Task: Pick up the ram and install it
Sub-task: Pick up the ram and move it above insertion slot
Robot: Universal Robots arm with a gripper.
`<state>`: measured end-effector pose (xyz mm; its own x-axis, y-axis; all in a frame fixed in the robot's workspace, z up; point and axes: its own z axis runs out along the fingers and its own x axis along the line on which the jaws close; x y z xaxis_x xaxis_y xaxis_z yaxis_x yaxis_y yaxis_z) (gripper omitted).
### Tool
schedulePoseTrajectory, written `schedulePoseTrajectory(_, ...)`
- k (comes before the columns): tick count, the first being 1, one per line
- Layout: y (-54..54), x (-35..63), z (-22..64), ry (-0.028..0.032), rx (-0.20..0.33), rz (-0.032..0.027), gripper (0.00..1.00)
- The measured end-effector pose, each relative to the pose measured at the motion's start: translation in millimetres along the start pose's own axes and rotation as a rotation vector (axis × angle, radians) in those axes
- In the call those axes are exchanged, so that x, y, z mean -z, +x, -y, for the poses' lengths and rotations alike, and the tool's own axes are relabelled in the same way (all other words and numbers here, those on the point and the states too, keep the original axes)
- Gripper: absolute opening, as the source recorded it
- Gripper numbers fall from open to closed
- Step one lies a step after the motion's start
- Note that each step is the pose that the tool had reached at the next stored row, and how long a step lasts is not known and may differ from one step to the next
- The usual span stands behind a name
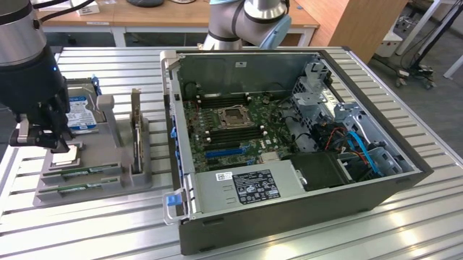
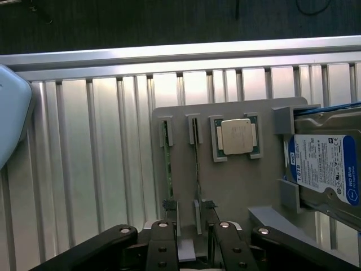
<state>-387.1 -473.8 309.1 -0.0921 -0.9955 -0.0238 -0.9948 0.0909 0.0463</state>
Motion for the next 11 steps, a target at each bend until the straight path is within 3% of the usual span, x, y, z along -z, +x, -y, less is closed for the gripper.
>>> schedulePoseTrajectory(11,0.3,-10.0,0.5,0.0,0.0,0.0,0.31)
